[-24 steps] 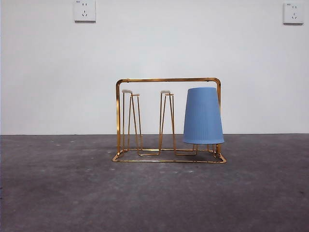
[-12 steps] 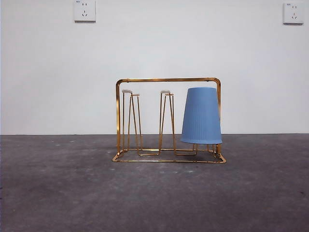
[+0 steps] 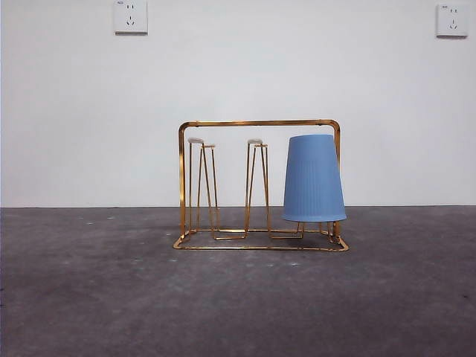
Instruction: Pick up cup 1,put cup 1 in the cup rack,pick up cup 2,put cup 2 in the cup rack
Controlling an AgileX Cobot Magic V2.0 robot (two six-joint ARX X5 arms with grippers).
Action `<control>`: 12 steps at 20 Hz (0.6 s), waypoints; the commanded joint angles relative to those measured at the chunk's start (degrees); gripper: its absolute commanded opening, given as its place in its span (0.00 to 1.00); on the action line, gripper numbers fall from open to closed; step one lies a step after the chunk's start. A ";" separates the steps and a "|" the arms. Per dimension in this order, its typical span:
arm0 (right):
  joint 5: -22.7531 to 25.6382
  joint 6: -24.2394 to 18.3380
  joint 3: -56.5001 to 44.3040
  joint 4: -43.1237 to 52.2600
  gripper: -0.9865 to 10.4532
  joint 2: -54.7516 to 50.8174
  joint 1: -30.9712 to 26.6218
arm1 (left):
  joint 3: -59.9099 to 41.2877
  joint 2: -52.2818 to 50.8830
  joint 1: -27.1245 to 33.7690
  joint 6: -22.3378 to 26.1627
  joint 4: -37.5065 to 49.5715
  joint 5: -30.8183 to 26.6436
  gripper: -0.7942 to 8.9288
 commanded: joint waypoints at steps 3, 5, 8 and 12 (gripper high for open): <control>5.38 -0.46 -0.24 -6.49 0.32 -3.28 -0.02 | -0.20 -2.86 4.42 1.33 -5.97 2.03 0.07; 7.50 -0.50 -0.24 -10.01 0.31 -4.72 -0.02 | -0.20 -4.31 6.43 3.74 -11.43 2.99 0.07; 10.05 -0.46 -0.24 -15.85 0.31 -6.99 -0.02 | -0.20 -7.17 9.14 11.80 -24.74 3.37 0.07; 15.10 -0.81 -0.24 -23.50 0.31 -9.53 -0.02 | -0.20 -11.78 11.06 29.42 -50.60 -6.38 0.07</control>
